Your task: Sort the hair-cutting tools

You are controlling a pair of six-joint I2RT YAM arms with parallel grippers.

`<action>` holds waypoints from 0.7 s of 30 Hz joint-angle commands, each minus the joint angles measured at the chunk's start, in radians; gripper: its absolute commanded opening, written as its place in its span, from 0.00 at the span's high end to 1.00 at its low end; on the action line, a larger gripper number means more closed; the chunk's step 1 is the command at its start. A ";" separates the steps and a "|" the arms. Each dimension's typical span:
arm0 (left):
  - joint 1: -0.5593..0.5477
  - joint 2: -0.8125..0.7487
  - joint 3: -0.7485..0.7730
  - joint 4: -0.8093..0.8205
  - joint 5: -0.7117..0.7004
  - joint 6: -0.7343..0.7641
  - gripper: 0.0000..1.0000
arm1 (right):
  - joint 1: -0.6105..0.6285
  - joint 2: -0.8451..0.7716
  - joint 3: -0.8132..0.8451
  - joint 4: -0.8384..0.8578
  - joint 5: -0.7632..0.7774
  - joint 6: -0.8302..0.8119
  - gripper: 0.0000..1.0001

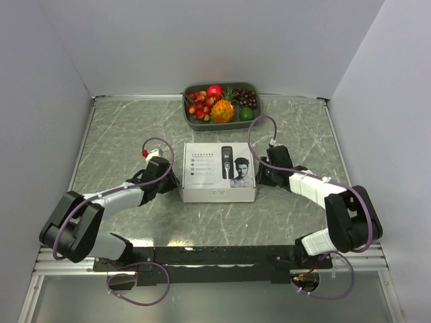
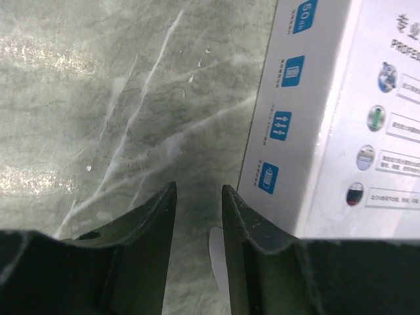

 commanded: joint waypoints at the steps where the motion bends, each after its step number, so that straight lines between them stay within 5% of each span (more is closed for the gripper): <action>1: -0.012 -0.055 -0.007 -0.031 0.001 -0.005 0.61 | 0.020 0.003 -0.010 -0.023 0.020 0.003 0.60; 21: -0.085 -0.138 -0.060 -0.040 -0.020 -0.049 0.60 | 0.118 -0.043 -0.018 -0.161 0.115 0.100 0.60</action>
